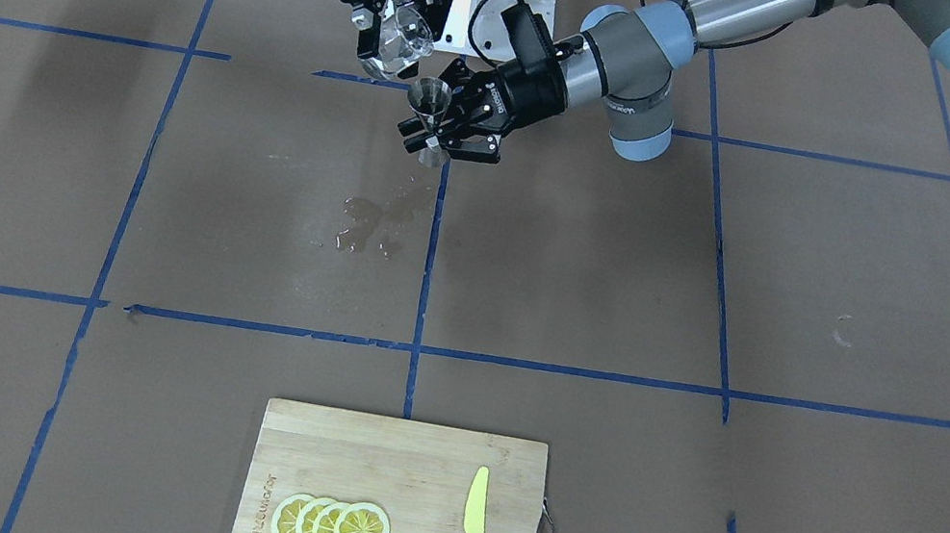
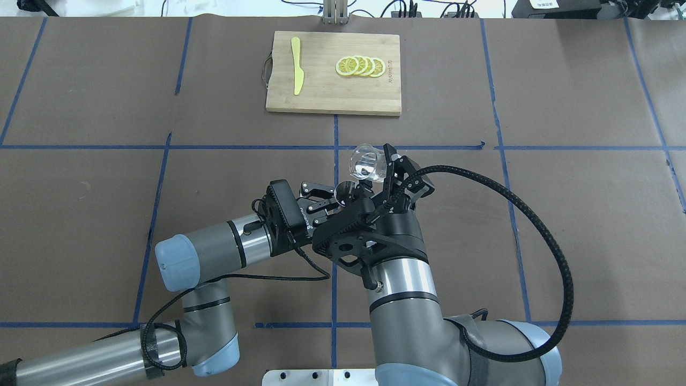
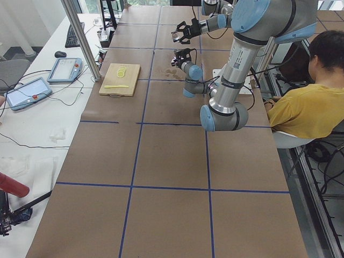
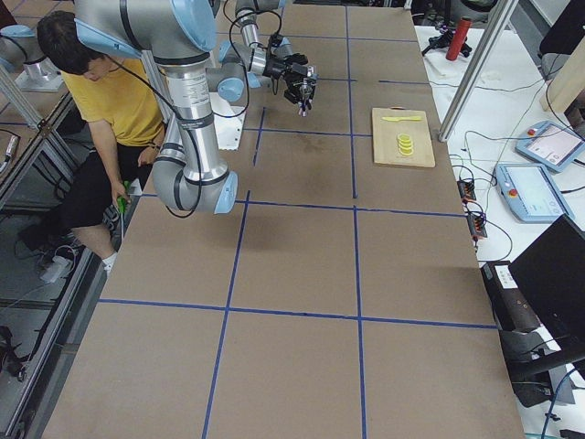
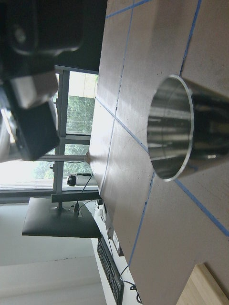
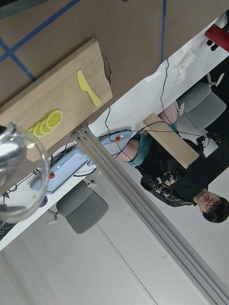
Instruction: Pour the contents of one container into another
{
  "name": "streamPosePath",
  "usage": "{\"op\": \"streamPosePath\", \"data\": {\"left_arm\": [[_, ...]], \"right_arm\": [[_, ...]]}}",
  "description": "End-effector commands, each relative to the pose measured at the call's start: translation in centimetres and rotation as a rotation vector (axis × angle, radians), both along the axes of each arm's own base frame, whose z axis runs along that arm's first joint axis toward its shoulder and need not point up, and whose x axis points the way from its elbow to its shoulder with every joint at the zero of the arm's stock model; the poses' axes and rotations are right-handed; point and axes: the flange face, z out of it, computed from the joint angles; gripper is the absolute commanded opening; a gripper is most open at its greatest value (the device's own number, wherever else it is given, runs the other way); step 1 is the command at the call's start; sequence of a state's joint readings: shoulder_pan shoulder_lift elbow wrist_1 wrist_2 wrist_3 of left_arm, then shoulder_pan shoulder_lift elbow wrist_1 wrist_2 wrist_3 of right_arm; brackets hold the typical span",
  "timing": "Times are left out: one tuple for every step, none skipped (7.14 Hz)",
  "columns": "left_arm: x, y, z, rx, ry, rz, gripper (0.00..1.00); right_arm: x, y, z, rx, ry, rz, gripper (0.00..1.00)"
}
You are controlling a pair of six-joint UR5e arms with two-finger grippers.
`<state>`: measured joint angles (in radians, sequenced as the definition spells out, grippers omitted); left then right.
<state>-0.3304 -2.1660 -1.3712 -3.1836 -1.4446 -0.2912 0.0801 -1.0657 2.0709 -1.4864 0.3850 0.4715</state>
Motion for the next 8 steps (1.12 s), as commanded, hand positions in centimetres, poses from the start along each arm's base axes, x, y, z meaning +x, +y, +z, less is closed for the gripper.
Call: {"op": "streamPosePath", "data": {"left_arm": [[-0.3, -0.1, -0.1, 0.001, 0.018, -0.001, 0.0], [-0.5, -0.3, -0.1, -0.001, 0.019, -0.007, 0.0], [-0.6, -0.5, 0.1, -0.008, 0.013, -0.023, 0.0], [-1.0, -1.0, 0.4, -0.023, 0.013, -0.058, 0.0], [-1.8, -1.3, 0.1, -0.025, 0.024, -0.072, 0.0], [-2.4, -1.7, -0.3, -0.026, 0.032, -0.081, 0.0], [-3.3, -2.1, 0.3, -0.042, 0.034, -0.118, 0.0], [-5.0, -2.0, 1.3, -0.081, 0.052, -0.156, 0.0]], "right_arm": [[0.5, 0.0, -0.5, -0.007, -0.12, 0.002, 0.0], [0.6, -0.1, -0.1, -0.03, -0.186, 0.005, 0.0], [0.6, -0.1, 0.0, -0.044, -0.226, 0.01, 0.0], [0.7, -0.2, 0.2, -0.072, -0.303, 0.017, 0.0], [1.1, -0.3, 0.2, -0.094, -0.384, 0.033, 0.0], [1.8, -0.3, 1.1, -0.1, -0.396, 0.038, 0.0], [2.3, -0.4, 2.4, -0.115, -0.448, 0.045, 0.0], [3.1, -1.1, 3.7, -0.125, -0.493, 0.046, 0.0]]}}
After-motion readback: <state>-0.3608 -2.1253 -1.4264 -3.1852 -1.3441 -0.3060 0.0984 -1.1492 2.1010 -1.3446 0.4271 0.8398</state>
